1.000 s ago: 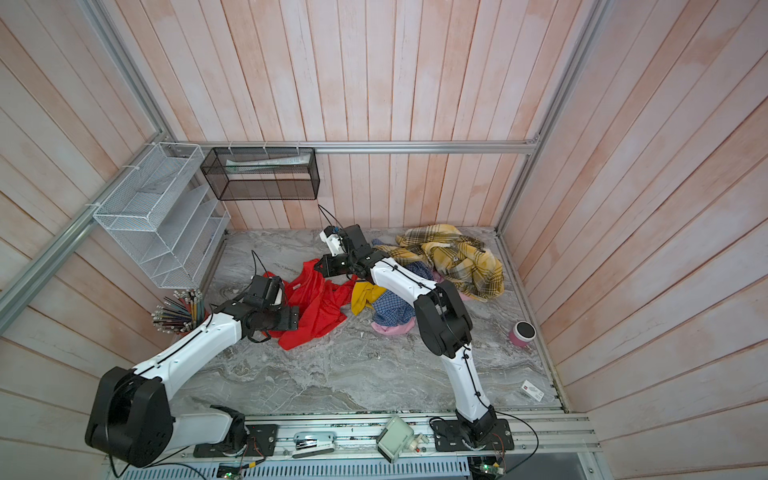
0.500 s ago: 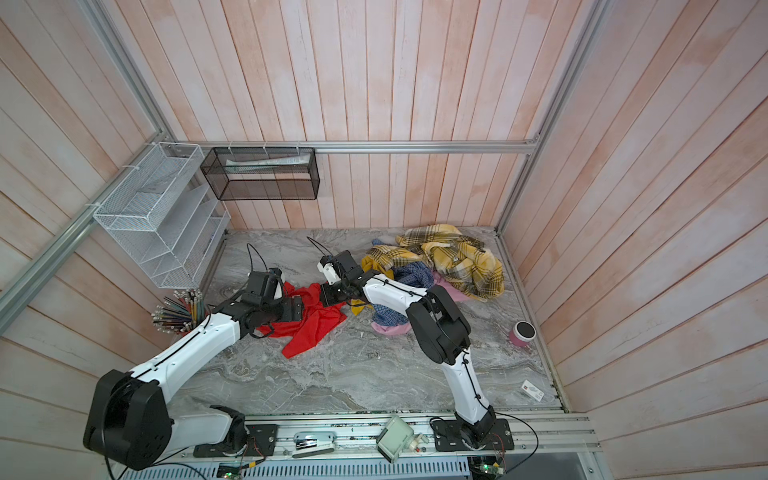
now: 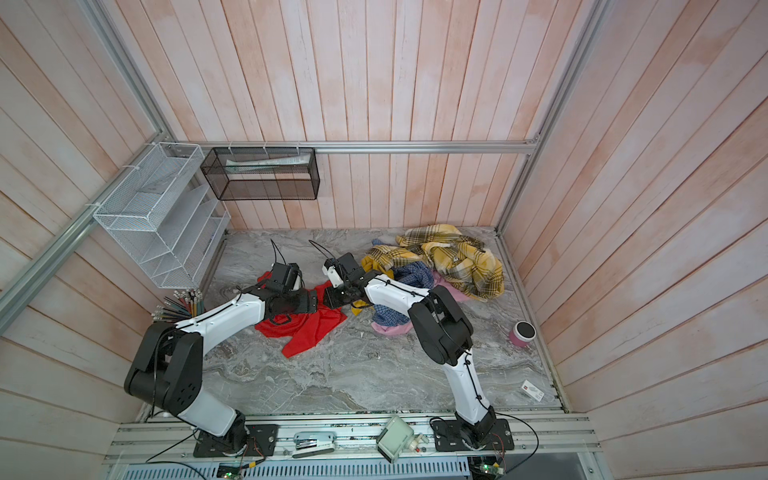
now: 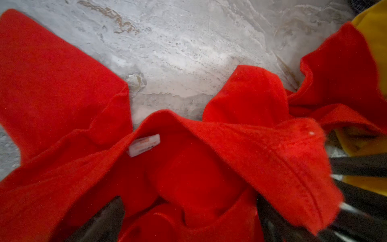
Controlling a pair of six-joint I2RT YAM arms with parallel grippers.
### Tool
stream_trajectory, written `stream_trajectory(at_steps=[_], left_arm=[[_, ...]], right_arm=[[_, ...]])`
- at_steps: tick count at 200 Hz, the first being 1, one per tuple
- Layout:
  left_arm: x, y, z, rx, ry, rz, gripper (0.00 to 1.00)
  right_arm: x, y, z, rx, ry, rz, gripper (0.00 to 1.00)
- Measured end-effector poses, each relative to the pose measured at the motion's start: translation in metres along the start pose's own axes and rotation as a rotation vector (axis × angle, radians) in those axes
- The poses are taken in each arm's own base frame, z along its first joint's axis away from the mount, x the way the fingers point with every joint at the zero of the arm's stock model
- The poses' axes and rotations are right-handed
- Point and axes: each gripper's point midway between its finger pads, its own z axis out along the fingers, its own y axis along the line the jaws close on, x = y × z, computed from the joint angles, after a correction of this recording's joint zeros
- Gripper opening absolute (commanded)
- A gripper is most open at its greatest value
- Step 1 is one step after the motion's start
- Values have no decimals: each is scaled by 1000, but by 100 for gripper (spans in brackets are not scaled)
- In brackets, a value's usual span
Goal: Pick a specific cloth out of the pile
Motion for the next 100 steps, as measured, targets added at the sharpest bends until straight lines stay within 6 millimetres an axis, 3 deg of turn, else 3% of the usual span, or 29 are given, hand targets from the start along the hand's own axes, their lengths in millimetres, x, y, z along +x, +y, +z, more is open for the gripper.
stream_trajectory(at_steps=[34,80,100], left_arm=[[10,-9,19,16,35,17,100],[15,-20,42,13,80,40,100],[7,-24,49,0,78,32,91]], right_arm=[[-14,-6,-30,54,-54,-12,64],[-42,-6,-84,93,-176,-19,66],[-48,-10,-102,111,-216,-15,66]])
